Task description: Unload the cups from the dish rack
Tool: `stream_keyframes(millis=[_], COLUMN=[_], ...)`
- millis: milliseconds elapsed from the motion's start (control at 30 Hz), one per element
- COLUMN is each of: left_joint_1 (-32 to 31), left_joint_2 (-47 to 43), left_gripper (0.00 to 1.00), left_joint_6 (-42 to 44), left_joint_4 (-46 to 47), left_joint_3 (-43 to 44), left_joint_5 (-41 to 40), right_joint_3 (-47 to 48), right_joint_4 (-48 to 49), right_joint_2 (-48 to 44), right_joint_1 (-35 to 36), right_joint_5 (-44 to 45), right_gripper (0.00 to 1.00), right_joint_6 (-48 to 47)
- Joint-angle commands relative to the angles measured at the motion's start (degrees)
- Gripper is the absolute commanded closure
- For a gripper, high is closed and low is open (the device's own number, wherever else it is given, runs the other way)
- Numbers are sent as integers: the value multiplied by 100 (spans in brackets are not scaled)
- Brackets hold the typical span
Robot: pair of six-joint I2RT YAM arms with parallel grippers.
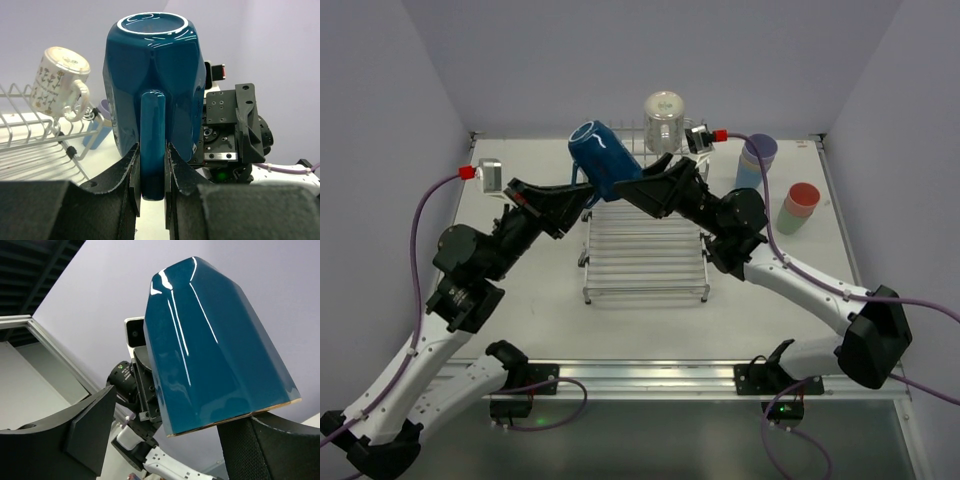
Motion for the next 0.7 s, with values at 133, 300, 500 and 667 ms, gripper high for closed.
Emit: stream_keyframes(millis=[133, 300, 500, 667], left_joint_1=[8, -1, -1, 8], left_joint_2=[41, -55, -336, -556], left_gripper=[100, 95, 34, 16], left_joint_6=[-486, -478, -66, 287], left_joint_4=[1093, 979, 321, -190], left_joint_3=[-118, -408, -461, -434], left_joint_5=[754, 693, 351, 192], right_joint_3=[210, 255, 0, -220], right_joint_4=[778, 1157, 402, -686], right_joint_2=[-154, -13, -451, -1084], right_joint_1=[136, 233, 286, 286], right_joint_5=[767, 882, 1110, 1260], right_gripper=[43, 81, 100, 100], right_joint_6=[-343, -254, -939, -1791])
